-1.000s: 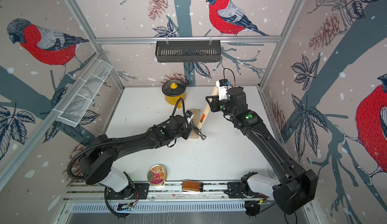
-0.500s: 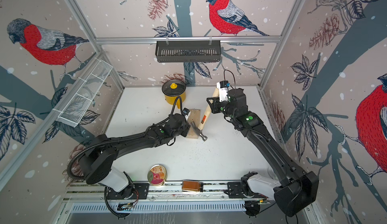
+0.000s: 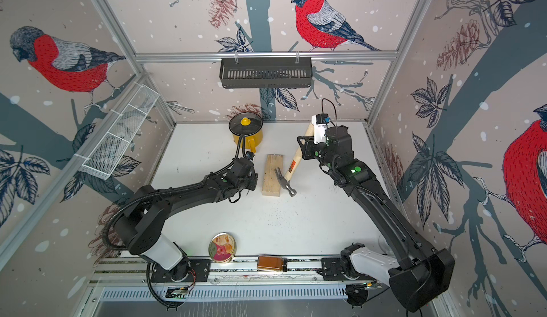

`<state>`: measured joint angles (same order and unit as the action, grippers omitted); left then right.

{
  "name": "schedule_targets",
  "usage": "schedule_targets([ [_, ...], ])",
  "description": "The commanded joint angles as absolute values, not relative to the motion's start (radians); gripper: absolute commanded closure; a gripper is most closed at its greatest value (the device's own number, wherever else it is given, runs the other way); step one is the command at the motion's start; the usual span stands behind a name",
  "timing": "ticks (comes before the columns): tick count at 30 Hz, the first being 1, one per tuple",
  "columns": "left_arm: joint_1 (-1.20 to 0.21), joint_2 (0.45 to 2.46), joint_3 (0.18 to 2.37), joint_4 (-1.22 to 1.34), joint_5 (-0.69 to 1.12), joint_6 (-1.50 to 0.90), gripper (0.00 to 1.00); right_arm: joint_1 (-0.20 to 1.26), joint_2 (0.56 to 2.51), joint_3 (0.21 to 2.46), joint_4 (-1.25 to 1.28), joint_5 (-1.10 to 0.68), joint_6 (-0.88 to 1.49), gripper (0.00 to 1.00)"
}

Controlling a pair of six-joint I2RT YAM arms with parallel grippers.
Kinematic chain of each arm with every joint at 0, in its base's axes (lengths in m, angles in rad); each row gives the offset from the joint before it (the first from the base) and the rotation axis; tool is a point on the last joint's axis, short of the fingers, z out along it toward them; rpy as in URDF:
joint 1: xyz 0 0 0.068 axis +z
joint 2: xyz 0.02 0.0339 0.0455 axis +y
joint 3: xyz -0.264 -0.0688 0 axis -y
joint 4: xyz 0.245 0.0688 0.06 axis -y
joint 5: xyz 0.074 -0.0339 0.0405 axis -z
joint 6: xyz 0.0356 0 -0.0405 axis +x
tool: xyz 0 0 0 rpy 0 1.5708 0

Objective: Use a claw hammer to pull out a nail
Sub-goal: Pick up the nail with the hammer, then place the nail at the center of the board.

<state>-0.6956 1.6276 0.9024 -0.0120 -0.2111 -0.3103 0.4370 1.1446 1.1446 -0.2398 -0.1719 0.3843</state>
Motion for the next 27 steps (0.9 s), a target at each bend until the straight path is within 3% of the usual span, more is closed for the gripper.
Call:
schedule_targets([
  [1,-0.686,1.634,0.890,-0.041,-0.215,-0.351,1.00,0.437,1.136,1.151,-0.165,-0.167,0.393,1.00],
  [27,-0.657,1.658,0.803,-0.045,-0.213,-0.379,1.00,0.446,1.160,1.149,-0.152,-0.178,0.399,1.00],
])
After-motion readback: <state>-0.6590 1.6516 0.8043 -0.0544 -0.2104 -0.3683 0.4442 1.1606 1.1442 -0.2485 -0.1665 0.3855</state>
